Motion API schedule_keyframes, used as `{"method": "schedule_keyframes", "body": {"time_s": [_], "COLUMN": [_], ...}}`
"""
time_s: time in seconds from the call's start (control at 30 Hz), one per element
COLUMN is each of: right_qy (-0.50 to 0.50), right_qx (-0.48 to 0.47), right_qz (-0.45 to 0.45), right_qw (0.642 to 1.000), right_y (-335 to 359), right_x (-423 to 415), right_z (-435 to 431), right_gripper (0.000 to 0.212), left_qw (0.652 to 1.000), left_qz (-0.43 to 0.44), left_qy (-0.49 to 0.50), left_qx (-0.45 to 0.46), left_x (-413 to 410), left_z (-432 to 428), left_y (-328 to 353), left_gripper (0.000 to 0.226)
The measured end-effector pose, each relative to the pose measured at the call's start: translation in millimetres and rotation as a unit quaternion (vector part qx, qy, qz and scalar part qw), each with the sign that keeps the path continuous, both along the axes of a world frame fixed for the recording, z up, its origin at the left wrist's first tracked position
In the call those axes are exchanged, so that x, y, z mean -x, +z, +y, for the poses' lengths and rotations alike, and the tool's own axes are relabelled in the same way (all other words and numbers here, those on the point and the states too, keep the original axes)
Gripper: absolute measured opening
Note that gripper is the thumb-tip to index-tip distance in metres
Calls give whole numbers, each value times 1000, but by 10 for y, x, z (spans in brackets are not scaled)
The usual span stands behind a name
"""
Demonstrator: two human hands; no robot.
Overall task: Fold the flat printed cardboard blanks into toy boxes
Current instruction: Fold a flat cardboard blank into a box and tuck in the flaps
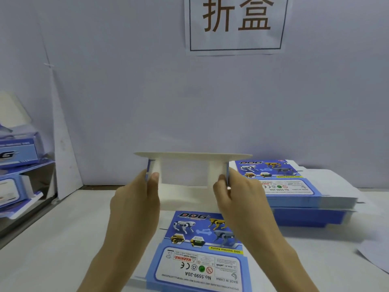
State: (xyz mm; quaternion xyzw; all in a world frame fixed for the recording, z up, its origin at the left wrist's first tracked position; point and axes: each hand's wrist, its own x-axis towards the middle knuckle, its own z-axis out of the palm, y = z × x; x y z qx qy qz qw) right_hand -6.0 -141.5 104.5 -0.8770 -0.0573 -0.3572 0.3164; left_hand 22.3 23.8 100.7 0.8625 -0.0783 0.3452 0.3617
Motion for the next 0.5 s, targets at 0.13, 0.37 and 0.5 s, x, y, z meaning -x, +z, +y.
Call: {"method": "schedule_keyframes", "body": {"time_s": [0.13,0.37,0.5], "right_qy": [10,63,93], "right_qx": [-135,-356,-209], "right_qz": [111,166,208], "right_qw": [985,918,951], "right_y": [49,184,234], "right_x": [41,108,171], "right_z": [-128,-189,-178], "right_gripper": [15,26,59], "left_qw": [966,946,964], "left_qz": [75,18,-117], "left_qy": [-204,-324,-222], "left_qx": [138,-8,-93], "left_x": [-77,-64,-177], "left_z": [102,21,-91], "left_y": [36,-81,-224], "left_gripper": [55,140,147]}}
